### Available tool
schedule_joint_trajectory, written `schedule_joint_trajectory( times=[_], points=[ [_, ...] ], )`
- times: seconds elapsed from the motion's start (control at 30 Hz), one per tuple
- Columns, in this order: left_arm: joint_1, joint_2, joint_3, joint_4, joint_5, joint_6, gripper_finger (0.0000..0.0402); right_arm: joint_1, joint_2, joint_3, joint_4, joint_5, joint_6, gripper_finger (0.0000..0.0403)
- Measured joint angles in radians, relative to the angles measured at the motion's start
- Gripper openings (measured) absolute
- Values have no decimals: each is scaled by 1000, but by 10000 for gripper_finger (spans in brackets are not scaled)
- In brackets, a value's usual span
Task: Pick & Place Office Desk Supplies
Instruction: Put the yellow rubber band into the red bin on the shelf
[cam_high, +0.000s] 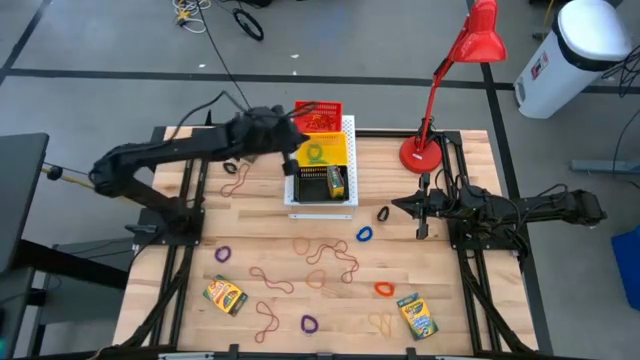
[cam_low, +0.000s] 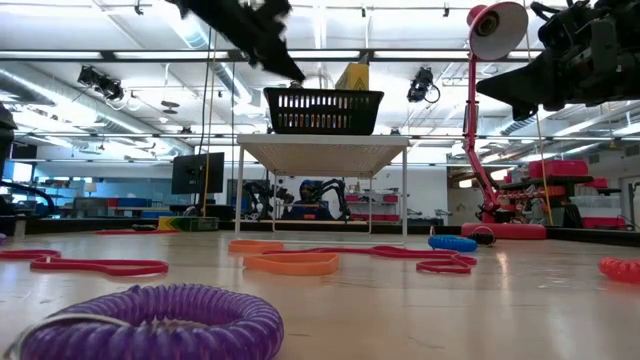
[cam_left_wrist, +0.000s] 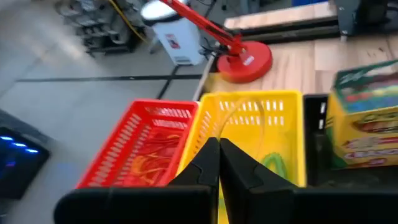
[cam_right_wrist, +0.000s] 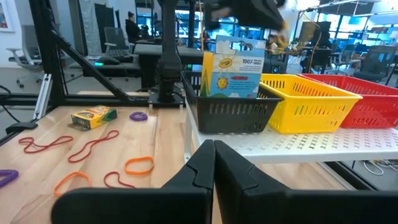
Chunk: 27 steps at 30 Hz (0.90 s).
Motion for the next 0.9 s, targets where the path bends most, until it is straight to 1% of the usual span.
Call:
schedule_joint_trajectory(
  times=[0.1, 0.2, 0.27, 0.37, 0.53, 0.67, 0.77, 0.9],
  points=[
    [44, 71, 0, 41, 65, 0, 6, 0, 0, 0, -1, 0, 0, 9],
    [69, 118, 0, 48, 75, 0, 9, 0, 0, 0, -1, 0, 0, 9],
    [78, 135, 0, 47, 84, -12, 15, 0, 0, 0, -1, 0, 0, 9],
    [82, 146, 0, 47, 131, -23, 34, 0, 0, 0, -1, 0, 0, 9],
    [78, 144, 0, 41, 138, -25, 73, 0, 0, 0, -1, 0, 0, 9],
    [78, 113, 0, 6, 132, -27, 99, 0, 0, 0, -1, 0, 0, 9],
    [78, 75, 0, -52, 146, -24, 108, 0, 0, 0, -1, 0, 0, 9],
    [74, 6, 0, -180, 221, -8, 107, 0, 0, 0, -1, 0, 0, 9]
  ],
)
